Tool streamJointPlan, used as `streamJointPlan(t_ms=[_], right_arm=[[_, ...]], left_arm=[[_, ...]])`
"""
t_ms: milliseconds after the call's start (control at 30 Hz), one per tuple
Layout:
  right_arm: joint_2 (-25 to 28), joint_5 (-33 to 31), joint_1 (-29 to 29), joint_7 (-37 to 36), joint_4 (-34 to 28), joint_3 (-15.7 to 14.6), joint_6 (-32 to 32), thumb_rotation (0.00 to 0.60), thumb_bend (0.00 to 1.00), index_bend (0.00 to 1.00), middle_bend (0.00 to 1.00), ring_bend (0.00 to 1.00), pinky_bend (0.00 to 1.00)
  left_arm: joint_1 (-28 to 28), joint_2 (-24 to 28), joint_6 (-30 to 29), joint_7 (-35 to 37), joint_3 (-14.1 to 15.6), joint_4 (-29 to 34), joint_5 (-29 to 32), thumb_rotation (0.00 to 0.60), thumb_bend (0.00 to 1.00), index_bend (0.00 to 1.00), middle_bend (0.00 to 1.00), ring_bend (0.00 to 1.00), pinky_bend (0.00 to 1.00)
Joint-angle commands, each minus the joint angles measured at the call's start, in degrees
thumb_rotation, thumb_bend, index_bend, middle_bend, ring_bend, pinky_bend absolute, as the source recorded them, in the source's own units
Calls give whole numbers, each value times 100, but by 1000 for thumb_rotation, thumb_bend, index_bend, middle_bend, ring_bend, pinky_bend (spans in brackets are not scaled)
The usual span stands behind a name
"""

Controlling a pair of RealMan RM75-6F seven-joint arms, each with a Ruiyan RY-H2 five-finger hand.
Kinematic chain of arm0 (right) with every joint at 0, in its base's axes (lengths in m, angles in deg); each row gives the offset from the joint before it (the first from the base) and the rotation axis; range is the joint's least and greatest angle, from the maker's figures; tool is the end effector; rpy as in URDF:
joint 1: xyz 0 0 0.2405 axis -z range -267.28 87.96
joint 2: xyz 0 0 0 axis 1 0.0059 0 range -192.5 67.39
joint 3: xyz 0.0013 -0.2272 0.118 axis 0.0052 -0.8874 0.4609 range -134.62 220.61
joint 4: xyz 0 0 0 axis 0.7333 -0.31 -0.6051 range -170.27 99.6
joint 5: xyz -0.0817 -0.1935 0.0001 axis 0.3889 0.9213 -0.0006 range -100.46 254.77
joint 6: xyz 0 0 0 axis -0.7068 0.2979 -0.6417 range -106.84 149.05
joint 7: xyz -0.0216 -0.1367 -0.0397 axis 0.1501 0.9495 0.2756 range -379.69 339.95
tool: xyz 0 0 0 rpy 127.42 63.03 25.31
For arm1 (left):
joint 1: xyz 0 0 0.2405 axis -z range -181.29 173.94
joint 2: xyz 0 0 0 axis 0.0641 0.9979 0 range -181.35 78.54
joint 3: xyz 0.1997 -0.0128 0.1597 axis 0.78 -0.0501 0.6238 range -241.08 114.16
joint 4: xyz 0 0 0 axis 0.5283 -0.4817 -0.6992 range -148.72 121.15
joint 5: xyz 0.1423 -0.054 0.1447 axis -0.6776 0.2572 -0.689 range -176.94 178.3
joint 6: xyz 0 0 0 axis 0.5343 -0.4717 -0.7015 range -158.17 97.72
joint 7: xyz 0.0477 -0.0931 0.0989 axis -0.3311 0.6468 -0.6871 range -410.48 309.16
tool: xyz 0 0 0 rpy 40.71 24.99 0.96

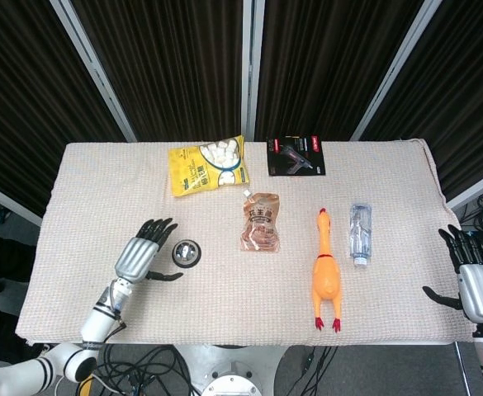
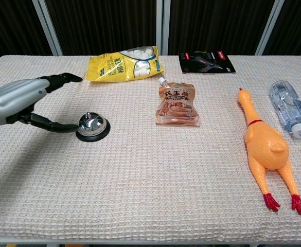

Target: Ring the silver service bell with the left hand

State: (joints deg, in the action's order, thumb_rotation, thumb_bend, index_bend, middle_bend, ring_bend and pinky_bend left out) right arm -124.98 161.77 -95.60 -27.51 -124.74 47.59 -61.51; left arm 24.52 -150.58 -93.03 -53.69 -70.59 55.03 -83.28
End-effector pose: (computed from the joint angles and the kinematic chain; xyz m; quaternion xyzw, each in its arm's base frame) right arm -0.3226 -0.1945 0.1746 0.5783 -0.4063 0.4053 0.5798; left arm -0.2130 0.2931 -0.0497 -0.7040 -0.4031 -0.4173 0.4096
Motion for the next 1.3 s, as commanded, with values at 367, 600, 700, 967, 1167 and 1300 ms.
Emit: streamJointPlan(t_ms=[367,600,700,967,1167,1300], right_arm=[[-20,-30,9,-108,111,0,29,600,0,0,0,0,0],[-48,-58,-1,-110,161,-1,75,600,0,0,0,0,0],[-45,-89,2,-129,182,6,89,600,0,0,0,0,0],[-70,-142,-10,-207,276,4,173,600,0,0,0,0,0],[-71,-135,-6,-268,300,10,165,600,0,0,0,0,0],[-81,-127,1,-283,314,1,164,600,0,0,0,0,0]], left_arm=[[307,-937,199,400,36,-1152,158,271,0,38,0,0,0],[353,-1305,-50,590,87,-1461,15,239,0,38,0,0,0],[344,-1415,-98,615,120,-1488,5,226,0,38,0,0,0],[354,-1680,72,623,278,-1864,16,213,0,38,0,0,0],[384,-1693,12,468,308,-1945,-44,215,0,38,0,0,0],[393,-1596,-139,434,254,-1770,-79,215,0,38,0,0,0]])
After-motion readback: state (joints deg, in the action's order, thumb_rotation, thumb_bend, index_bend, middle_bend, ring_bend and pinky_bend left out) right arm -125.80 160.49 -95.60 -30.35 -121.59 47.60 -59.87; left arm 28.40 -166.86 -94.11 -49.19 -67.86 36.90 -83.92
